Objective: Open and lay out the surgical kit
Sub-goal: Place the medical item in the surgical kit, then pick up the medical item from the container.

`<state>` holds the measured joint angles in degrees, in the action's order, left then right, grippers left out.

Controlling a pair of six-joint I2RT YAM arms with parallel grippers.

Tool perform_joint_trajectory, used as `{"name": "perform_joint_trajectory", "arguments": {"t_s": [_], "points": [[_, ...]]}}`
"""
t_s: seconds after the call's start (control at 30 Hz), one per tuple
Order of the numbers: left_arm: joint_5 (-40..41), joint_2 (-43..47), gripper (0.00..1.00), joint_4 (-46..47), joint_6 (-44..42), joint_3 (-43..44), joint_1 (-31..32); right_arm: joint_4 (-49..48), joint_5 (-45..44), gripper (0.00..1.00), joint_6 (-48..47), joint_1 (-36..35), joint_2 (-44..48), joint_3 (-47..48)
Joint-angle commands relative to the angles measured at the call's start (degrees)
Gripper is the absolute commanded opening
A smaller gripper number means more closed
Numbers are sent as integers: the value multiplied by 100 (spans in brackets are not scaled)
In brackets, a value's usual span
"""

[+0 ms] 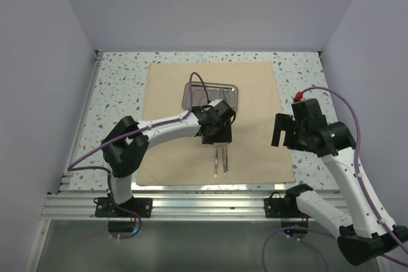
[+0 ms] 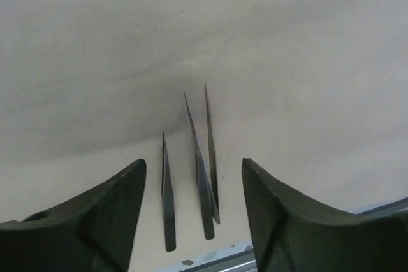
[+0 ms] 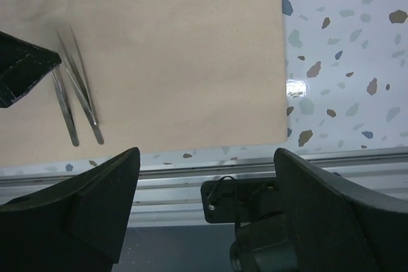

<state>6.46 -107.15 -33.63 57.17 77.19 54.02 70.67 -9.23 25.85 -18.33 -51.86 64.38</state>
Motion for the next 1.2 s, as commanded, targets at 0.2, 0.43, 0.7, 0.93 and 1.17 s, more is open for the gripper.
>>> {"name": "perform_joint_trajectory", "arguments": {"t_s": [0.2, 0.43, 0.7, 0.93, 1.17], "points": [[682, -174, 100, -426, -1602, 1535, -681, -10, -298, 90, 96, -22, -123, 188], [602, -1577, 89, -609, -2947, 2958, -1947, 122, -518, 90, 228, -13, -404, 514], [567, -2310, 72, -707, -3554, 3612, -2282, 289, -878, 91, 210, -22, -729, 883], [452, -1845, 61, -127, -3476, 2442, -2282, 263, -957, 91, 114, -22, -914, 883], [532, -1800, 56, -57, -3370, 1976, -2264, 157, -896, 91, -18, -13, -1011, 831]]}}
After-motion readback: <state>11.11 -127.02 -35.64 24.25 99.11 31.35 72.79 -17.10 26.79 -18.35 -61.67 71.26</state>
